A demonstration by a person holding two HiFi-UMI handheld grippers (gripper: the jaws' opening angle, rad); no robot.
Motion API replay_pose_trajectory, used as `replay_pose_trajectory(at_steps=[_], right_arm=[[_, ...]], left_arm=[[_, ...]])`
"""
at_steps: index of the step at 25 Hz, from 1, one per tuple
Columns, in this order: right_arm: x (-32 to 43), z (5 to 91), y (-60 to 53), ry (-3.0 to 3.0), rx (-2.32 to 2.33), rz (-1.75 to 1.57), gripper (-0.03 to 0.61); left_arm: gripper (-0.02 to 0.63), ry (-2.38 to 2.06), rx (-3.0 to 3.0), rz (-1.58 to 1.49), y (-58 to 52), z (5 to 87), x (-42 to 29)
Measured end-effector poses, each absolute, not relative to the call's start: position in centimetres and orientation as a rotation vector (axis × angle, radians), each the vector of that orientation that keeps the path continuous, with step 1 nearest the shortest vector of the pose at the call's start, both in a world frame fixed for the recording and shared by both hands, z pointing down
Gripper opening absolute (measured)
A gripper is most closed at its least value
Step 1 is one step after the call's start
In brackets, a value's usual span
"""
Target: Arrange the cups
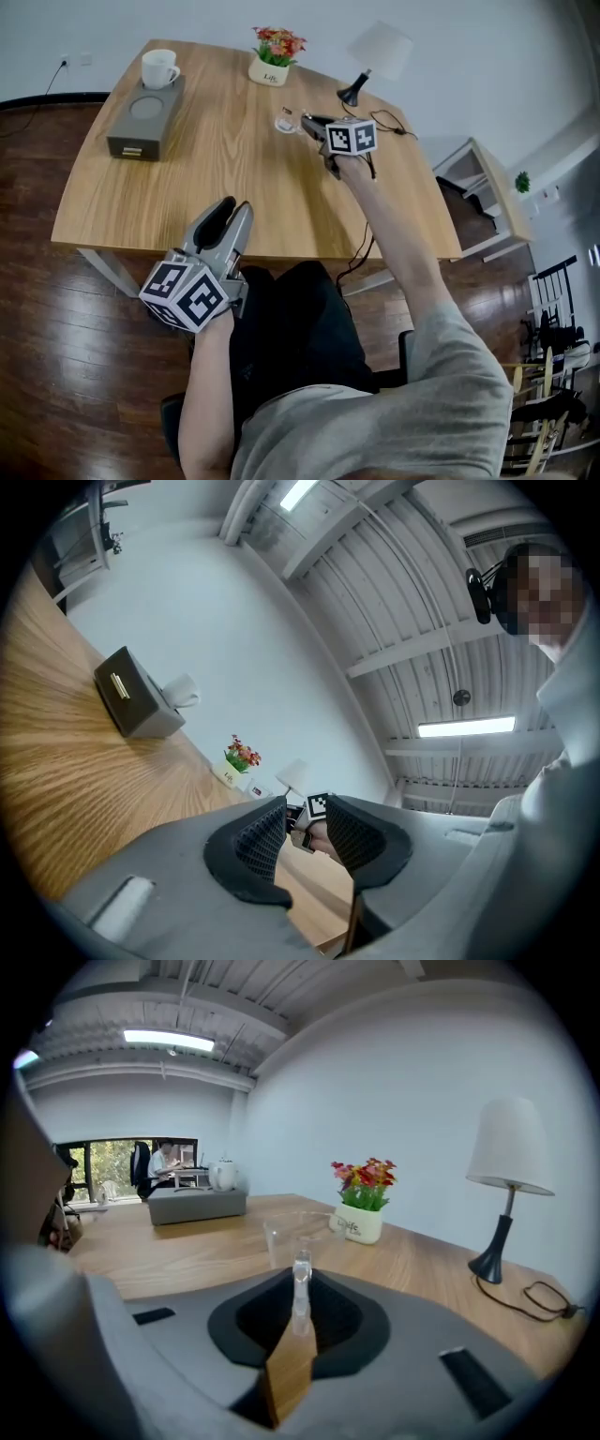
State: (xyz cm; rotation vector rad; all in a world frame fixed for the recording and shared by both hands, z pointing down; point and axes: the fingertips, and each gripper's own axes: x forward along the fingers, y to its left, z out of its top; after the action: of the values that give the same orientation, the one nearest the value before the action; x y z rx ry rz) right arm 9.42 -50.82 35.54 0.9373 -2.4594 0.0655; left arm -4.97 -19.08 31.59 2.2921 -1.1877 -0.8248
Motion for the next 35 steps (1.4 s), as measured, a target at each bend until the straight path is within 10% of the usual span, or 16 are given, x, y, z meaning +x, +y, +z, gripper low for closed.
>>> replay_pose_trajectory(at_steps=[19, 35], right_arm=[[-20.0, 28.8, -38.5, -2.758, 0.27, 0.055, 0.057], [-24.3, 29.7, -40.1, -2.659, 0.331, -0.07, 0.064]], left_arm=[[0.121, -1.119, 2.225, -0.934, -19.1, 31.4, -5.6], [0.121, -1.084, 2.211, -0.975, -18.9, 31.1, -6.1]])
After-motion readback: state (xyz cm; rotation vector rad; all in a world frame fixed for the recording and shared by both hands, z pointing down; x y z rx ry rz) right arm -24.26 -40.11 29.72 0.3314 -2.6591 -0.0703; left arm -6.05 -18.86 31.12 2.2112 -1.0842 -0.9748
